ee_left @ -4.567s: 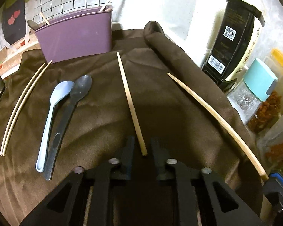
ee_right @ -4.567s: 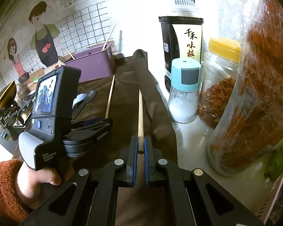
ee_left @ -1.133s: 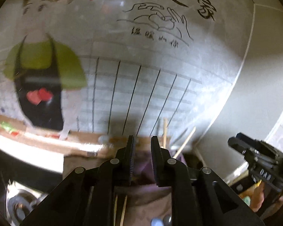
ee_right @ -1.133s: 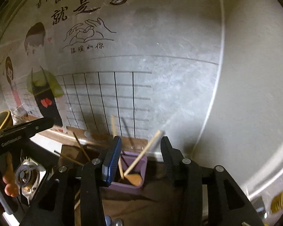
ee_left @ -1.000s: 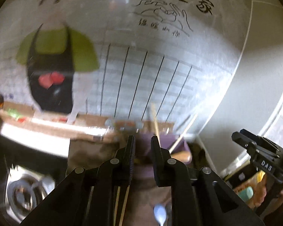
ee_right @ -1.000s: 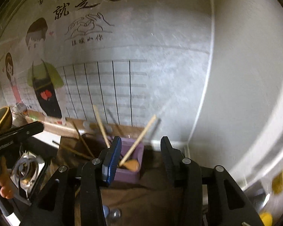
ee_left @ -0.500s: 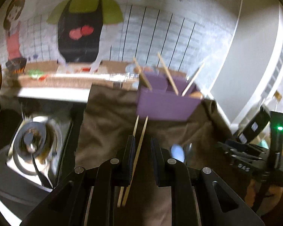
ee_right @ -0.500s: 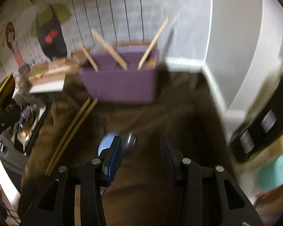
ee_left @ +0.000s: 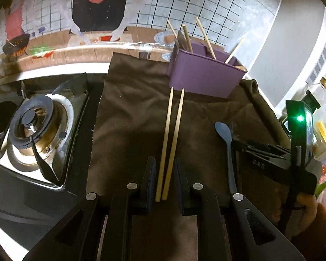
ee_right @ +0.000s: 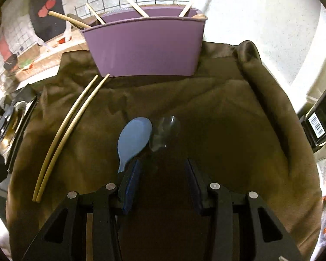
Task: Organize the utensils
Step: 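Move both tools down to the light-blue spoon and dark spoon, then grasp the dark spoon with the right gripper while the left gripper grasps the light-blue spoon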
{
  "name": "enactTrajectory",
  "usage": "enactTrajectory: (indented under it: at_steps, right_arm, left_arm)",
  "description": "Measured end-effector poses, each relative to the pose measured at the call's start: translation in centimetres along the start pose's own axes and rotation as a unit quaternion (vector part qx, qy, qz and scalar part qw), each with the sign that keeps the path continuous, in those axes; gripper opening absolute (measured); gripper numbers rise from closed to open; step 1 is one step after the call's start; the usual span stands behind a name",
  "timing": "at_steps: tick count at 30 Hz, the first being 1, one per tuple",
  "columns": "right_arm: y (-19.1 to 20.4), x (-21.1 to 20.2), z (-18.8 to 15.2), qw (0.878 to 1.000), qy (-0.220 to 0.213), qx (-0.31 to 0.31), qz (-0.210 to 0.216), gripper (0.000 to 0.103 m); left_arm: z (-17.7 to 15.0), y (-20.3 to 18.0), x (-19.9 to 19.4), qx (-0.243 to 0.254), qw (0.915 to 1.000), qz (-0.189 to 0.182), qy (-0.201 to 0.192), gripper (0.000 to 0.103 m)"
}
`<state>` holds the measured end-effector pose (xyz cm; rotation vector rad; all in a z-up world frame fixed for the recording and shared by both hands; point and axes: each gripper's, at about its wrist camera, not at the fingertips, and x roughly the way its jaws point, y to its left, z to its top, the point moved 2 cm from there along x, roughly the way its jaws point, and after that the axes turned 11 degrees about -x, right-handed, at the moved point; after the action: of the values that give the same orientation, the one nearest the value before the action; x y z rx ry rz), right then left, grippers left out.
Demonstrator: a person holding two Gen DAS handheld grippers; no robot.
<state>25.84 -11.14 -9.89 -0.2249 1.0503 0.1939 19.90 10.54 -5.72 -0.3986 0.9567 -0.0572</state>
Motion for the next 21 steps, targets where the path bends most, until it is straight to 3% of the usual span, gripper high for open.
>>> enactTrajectory:
  at_steps: [6,13,17,21]
  right_arm:
    - [-0.2,1.4,0.9,0.999,0.011,0.023,-0.034,0.041]
    - [-1.4,2.7,2.4,0.999,0.016,0.03,-0.019,0.041]
    - [-1.8,2.7,2.5,1.0,0.01,0.0,-0.005,0.032]
    - [-3.4,0.8,1.7,1.0,-0.011,-0.016,-0.014,0.032]
  left_arm:
    - [0.6,-0.1,0.9,0.019,0.9992,-0.027,0.024,0.018]
    - [0.5,-1.8,1.7,0.029,0.9991,-0.012,0.027,0.018]
    - [0.4,-3.4,2.4,0.03,0.9994,-0.006,0.016,0.018]
    - [0.2,-4.8,3.8,0.006,0.9982,-0.046,0.036,0.019]
